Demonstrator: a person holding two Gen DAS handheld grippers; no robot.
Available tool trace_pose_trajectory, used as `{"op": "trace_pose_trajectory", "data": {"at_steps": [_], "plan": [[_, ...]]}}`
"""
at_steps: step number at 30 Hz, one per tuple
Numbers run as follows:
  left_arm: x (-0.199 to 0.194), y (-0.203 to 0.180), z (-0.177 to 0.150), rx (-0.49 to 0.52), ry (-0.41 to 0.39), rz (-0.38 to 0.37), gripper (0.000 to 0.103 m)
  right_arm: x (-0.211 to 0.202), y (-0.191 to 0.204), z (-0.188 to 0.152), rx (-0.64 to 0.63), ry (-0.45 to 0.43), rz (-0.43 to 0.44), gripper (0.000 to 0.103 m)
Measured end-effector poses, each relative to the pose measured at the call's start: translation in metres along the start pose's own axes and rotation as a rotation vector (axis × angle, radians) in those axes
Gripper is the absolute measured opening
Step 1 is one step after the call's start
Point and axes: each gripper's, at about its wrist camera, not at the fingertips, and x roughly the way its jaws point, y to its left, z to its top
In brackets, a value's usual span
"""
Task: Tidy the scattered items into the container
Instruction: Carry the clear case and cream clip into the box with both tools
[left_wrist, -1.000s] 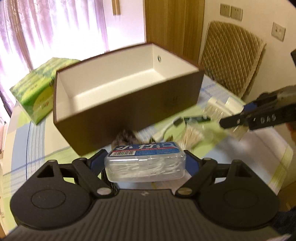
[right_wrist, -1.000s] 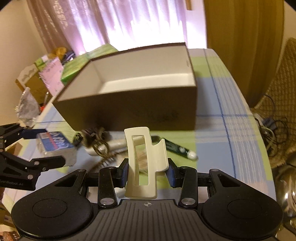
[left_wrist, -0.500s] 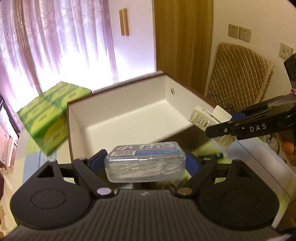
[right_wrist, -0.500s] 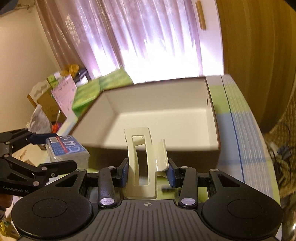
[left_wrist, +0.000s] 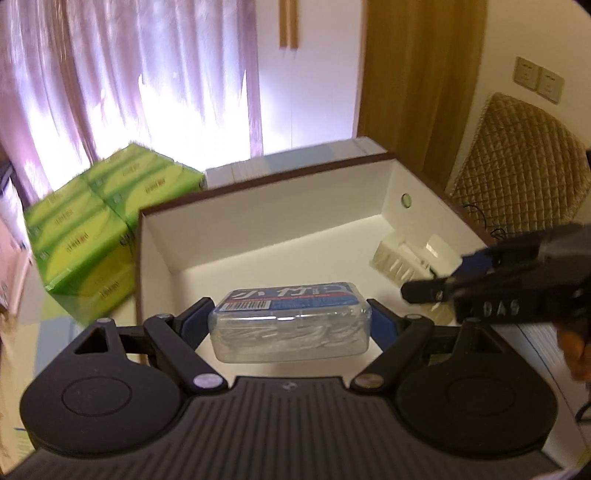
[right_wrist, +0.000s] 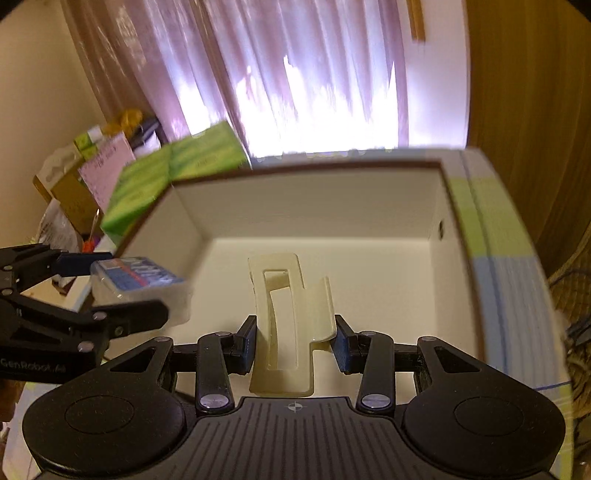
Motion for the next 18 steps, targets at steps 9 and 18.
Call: {"op": "trace_pose_trajectory", "data": {"at_steps": [9,18], "plan": [[0.061,0.008,0.006,-0.086,0.184,-0.011,0.084,0.037,-0.006,0.004,-0.009,0.149,-0.084,0.044],[0.096,0.013,0.004,-0.126,0.329,0.023,0.084,0.055,-0.010,0.007,-0.044,0.262,-0.124,0.044]]}}
